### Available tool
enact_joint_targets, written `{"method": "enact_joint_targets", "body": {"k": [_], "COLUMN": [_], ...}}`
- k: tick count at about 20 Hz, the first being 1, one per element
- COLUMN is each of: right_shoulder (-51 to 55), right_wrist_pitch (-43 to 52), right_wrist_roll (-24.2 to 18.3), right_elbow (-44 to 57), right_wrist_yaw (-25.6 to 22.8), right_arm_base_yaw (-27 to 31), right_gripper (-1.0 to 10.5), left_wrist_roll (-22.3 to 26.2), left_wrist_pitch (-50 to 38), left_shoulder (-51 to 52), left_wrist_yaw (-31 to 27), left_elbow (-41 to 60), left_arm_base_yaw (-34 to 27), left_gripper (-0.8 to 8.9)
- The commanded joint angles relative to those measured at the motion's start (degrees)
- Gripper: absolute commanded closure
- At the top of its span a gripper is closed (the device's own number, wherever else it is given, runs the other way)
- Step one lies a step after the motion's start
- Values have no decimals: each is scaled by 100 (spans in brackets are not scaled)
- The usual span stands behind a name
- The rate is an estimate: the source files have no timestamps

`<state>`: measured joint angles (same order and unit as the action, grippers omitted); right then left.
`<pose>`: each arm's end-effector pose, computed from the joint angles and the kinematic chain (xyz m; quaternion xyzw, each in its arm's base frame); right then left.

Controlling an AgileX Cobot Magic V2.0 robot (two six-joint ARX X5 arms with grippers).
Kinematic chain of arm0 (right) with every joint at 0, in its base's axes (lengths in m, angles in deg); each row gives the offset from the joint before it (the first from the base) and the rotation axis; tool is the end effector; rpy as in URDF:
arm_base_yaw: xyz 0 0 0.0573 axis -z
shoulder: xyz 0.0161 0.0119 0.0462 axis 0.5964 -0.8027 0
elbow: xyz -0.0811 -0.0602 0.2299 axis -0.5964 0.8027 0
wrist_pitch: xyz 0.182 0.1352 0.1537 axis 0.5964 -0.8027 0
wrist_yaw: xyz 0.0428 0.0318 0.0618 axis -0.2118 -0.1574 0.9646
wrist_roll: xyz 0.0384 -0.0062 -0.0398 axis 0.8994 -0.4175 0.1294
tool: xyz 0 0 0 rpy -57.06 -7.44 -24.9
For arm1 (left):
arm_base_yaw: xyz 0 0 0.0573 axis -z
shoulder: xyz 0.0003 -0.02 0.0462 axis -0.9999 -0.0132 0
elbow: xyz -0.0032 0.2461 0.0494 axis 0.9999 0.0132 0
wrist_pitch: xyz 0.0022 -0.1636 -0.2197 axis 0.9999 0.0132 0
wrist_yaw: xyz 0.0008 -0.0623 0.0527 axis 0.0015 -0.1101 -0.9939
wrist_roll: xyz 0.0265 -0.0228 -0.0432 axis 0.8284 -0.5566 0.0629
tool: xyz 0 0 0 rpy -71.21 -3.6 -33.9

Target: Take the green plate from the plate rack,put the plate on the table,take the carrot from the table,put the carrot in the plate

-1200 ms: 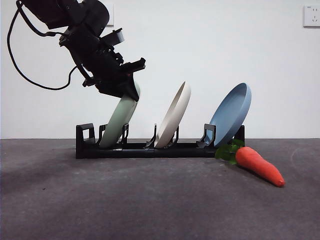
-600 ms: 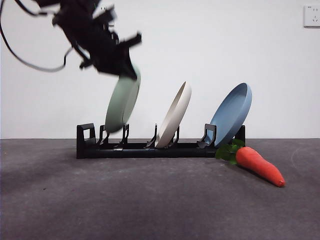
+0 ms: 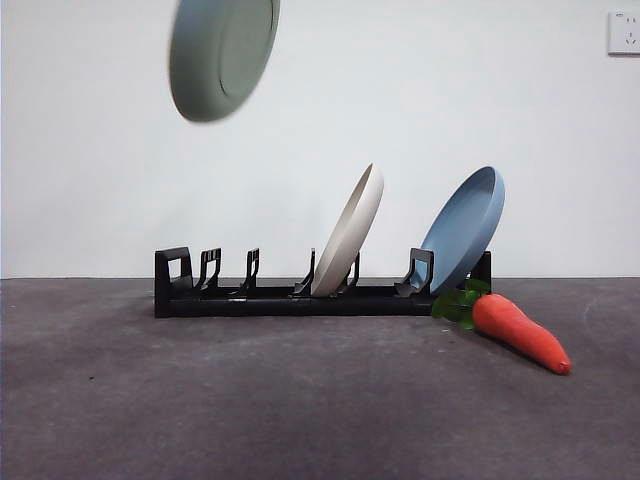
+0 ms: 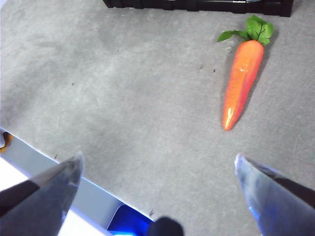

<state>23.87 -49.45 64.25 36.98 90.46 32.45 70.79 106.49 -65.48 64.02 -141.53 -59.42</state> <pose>0.1535 0.0271 0.3010 0.0414 0.3757 0.2885 0.8797 0.2631 -0.1564 0.4132 0.0765 0.1918 -0.3319 0.9204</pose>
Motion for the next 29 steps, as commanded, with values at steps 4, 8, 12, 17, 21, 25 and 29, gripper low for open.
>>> {"method": "enact_joint_targets", "body": {"k": [4,8,12,17,21,25,29], "right_shoulder": [4,4,4,2,4,2,2], "right_wrist_pitch": [44,44,39,42,28,33,31], "right_wrist_roll": [61,66,83,81,81,81,81], "right_elbow": [-17,-17,-17,-17,-17,-17,-17], "right_wrist_yaw": [7,26,26,26,26,26,24], "right_arm_base_yaw": [-15,-15,-15,-15,-15,-15,-15], "right_gripper": [318,319,319,319,319,319,319], "left_wrist_roll": [911,1001,1519,1965,2186,2186,1910], "left_wrist_pitch": [1220,739,-341,-1366,-1843,-2026,-2028], "left_shoulder": [15,-90,-380,-1130,-1843,-2363,-2695], "left_wrist_yaw": [-1873,-2787,-3163,-3650,-3731,-3740,-3554], "left_elbow": [225,1132,2354,3095,3095,3095,3095], "left_arm_base_yaw": [1460,2323,2706,2970,3032,3117,3121], "left_gripper": [821,821,821,821,821,821,809]}}
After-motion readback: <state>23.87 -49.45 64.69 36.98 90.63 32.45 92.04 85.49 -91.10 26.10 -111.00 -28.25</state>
